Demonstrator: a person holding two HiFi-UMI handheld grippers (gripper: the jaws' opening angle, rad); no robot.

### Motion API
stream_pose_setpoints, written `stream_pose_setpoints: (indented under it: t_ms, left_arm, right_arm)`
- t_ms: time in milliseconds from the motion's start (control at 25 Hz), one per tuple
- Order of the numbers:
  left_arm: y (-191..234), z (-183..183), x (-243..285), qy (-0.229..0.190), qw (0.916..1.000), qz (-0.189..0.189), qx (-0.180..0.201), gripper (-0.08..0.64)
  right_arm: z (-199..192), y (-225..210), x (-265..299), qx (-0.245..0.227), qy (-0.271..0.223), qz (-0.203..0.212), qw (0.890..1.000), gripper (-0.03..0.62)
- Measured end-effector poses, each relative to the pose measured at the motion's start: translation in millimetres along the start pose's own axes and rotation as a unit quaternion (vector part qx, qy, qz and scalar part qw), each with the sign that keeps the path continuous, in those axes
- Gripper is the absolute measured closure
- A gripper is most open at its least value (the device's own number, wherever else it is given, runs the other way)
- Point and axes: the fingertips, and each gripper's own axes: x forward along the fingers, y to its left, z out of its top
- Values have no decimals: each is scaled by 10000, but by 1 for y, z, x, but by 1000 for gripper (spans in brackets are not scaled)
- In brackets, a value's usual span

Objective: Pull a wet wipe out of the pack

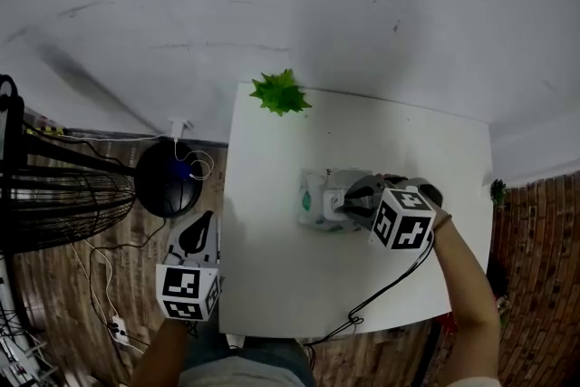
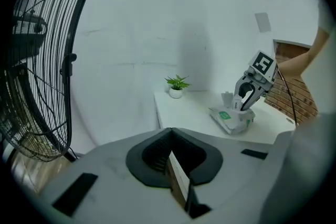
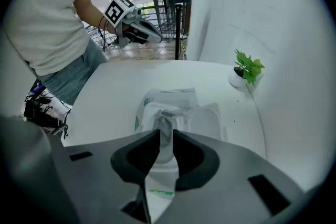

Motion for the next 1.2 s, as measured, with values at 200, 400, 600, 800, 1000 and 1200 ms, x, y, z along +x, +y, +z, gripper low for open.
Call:
stream_pose_setpoints:
  t_ms: [200,400,600,800,1000,1200]
  left_arm:
    - [2,-3,1,32,10000,38,-21,560]
    - [1,-4,4,61,10000,27,-22,560]
    - [2,-5,7,79,10000,24,-26,560]
    - [4,-5,10,114,9999,23,-27,560]
    - [5,-5,13,120,9999,13,-54,560]
    - [2,-4,15,124,9999,-33,-51,560]
  right_arm:
    - [2,5,7,-406,231,93,9989,516]
    - [7,5,10,-567,277,129,9979,517]
    - [6,5,15,-524,302,196,9980,532]
    - [5,5,18,-408,274,301,9983,543]
    - [5,5,20,-289,252,407,9984,552]
    - [5,6,22,-187,225,480,9984,566]
